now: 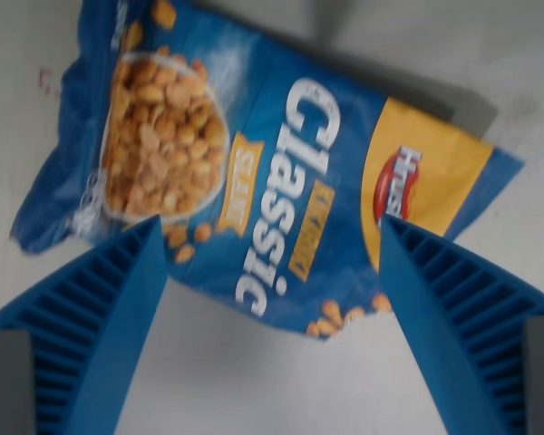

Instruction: Move above the blue bag

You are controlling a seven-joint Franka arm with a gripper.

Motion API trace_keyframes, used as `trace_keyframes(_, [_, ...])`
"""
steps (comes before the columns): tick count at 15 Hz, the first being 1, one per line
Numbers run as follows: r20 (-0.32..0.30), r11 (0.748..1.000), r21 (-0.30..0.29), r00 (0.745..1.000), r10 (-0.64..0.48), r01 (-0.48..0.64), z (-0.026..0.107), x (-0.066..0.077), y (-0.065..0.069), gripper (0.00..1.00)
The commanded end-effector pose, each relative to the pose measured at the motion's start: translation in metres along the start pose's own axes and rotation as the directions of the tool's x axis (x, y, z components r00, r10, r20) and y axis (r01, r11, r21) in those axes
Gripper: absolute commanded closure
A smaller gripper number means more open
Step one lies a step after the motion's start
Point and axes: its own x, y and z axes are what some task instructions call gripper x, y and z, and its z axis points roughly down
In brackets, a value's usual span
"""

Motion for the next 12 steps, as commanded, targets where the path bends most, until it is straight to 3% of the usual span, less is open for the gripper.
trace_keyframes(1, [-0.001, 0.999, -0.030, 1.000, -0.015, 0.015, 0.004, 0.011, 0.005, 0.00])
trace_keyframes(12, [0.005, 1.000, -0.025, 1.000, -0.017, 0.017, 0.012, 0.022, 0.010, 0.00])
